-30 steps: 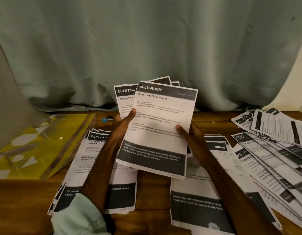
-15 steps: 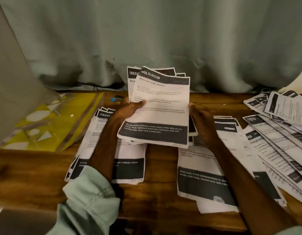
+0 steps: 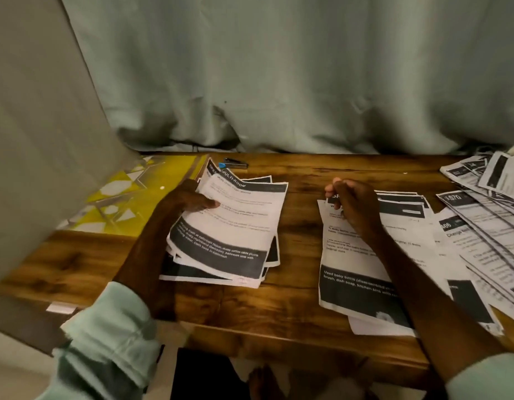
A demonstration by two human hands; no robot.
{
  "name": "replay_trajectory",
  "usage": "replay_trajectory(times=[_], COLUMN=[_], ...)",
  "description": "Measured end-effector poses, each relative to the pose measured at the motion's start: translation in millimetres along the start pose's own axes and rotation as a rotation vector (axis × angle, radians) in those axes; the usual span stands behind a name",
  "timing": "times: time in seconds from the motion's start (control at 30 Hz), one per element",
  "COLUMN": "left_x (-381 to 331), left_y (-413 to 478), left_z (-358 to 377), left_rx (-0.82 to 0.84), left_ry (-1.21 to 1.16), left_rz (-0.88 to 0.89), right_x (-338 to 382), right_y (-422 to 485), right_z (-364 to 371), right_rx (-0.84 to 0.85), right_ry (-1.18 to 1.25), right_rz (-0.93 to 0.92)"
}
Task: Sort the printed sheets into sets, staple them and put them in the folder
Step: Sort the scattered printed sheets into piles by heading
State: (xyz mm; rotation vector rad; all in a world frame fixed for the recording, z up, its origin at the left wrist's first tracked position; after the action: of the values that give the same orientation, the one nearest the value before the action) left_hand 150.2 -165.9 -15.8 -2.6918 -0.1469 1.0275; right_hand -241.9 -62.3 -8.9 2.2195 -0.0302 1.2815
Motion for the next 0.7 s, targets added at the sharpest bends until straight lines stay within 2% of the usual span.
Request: replay_trajectory(times=[0.13, 0.33, 0.47, 0.6, 0.7], left_x=[19.8, -1.4, -47.4, -97.8, -136.8], left_y=[0.2, -17.7, -48.3, -76.2, -95.5], left_z=[-9.1, -4.9, 27.8, 89.2, 137.3], left_rx=[-0.036, -0.273, -0.384, -0.321, -0.177], left_ry=[-0.023, 0.379, 0.433, 0.344, 0.200], left_rz=[0.009, 0.040, 0.217, 0.500, 0.604], right_x=[7.4, 27.2, 36.0, 25.6, 18.1], right_y=[2.7, -1.9, -12.8, -32.0, -52.6], right_z=[0.0, -1.4, -12.3, -44.9, -83.7], right_rx=[0.018, 0.099, 0.190, 0.234, 0.150], right_ry=[-0.019, -0.075, -0.207, -0.339, -0.431], right_rz=[-0.031, -0.051, -0.015, 0.103, 0.163])
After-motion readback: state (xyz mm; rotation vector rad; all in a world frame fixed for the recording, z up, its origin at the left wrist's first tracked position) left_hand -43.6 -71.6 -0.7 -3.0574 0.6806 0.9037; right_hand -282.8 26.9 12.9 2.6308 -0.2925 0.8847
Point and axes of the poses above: each hand's wrist, its own y-axis towards the middle knuckle, its own z-axis out of the palm, x = y × z, the point moved 9 cm from there along y, towards the middle knuckle, and after that the axes turned 3 degrees about -y, right-handed, at the moved point
